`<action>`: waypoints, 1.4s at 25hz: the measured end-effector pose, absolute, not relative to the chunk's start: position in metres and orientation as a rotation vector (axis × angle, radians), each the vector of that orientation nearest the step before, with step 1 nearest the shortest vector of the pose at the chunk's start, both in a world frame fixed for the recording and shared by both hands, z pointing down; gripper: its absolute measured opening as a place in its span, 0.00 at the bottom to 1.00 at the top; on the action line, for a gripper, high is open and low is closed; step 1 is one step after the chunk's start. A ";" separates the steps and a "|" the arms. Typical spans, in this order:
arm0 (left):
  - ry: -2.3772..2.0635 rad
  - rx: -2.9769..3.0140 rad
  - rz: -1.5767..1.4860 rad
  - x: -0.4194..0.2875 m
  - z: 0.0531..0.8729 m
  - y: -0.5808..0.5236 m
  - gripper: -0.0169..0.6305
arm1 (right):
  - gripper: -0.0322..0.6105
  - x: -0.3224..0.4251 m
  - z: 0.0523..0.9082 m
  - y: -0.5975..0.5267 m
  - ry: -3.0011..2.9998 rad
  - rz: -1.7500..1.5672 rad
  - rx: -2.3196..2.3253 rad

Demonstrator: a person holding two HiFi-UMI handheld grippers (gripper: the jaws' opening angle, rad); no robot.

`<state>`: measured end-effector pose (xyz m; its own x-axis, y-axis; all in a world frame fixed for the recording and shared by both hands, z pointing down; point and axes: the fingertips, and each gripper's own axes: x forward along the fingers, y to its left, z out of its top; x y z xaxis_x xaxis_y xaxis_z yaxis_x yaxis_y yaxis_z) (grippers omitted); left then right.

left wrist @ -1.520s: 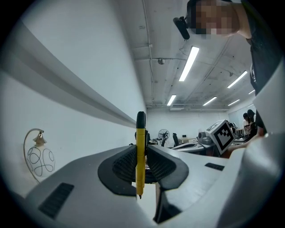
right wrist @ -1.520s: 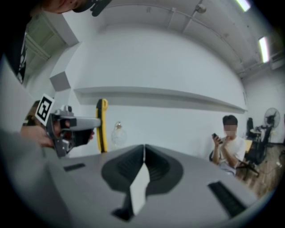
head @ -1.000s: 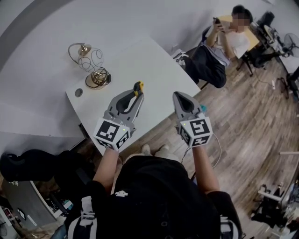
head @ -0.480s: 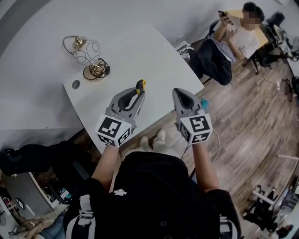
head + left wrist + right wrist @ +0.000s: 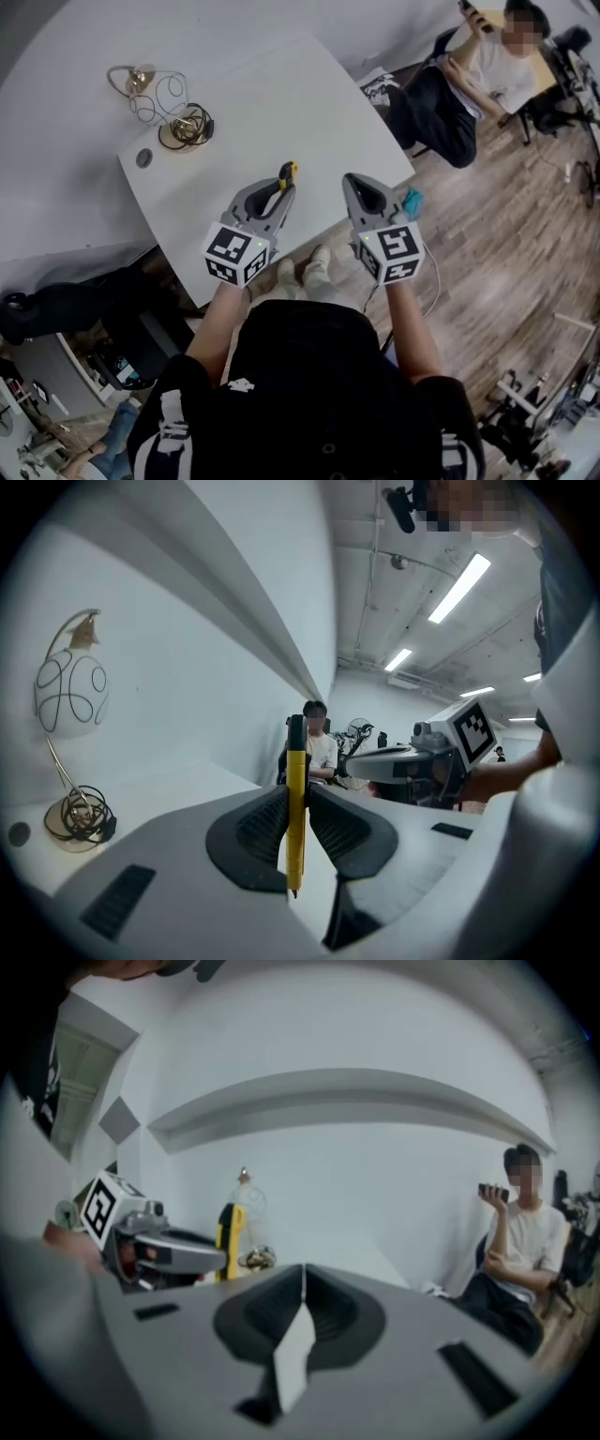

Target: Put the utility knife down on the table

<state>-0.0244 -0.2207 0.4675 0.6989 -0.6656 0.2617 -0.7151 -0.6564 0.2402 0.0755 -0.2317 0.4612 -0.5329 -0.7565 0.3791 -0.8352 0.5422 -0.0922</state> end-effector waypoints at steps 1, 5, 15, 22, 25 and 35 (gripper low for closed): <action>-1.080 2.571 0.232 -0.022 0.475 -0.222 0.15 | 0.11 0.077 0.464 -0.234 -2.486 0.384 1.315; -1.065 2.507 0.291 -0.018 0.510 -0.224 0.15 | 0.11 0.079 0.478 -0.244 -2.477 0.404 1.284; -1.055 2.316 0.389 -0.026 0.589 -0.223 0.15 | 0.11 0.078 0.522 -0.249 -2.426 0.480 1.193; -1.041 2.234 0.400 -0.028 0.622 -0.229 0.15 | 0.11 0.078 0.549 -0.250 -2.382 0.541 1.147; -1.028 2.213 0.395 -0.025 0.634 -0.233 0.15 | 0.11 0.078 0.559 -0.249 -2.369 0.552 1.133; -0.968 2.112 0.378 -0.025 0.671 -0.233 0.15 | 0.11 0.082 0.581 -0.250 -2.323 0.590 1.117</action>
<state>-0.0249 -0.2331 0.6708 0.6675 -0.5158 0.5370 -0.7432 -0.4170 0.5233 0.0825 -0.2504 0.5808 -0.5435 -0.5905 0.5965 -0.8037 0.5711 -0.1669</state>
